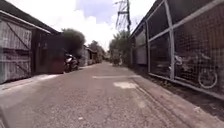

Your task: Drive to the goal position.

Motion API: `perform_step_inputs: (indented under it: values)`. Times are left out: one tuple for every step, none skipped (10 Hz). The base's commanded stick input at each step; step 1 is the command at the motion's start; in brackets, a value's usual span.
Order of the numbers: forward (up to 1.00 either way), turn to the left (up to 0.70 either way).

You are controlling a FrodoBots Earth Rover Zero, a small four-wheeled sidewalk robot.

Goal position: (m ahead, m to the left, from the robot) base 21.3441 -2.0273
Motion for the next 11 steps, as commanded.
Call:
perform_step_inputs:
  values:
    - [0.85,0.0]
    - [0.85,0.0]
    - [0.85,0.0]
    - [0.85,0.0]
    - [0.85,0.0]
    - [0.85,0.0]
    - [0.88,0.0]
    - [1.0,0.0]
    - [1.0,0.0]
    - [1.0,0.0]
    - [1.0,0.17]
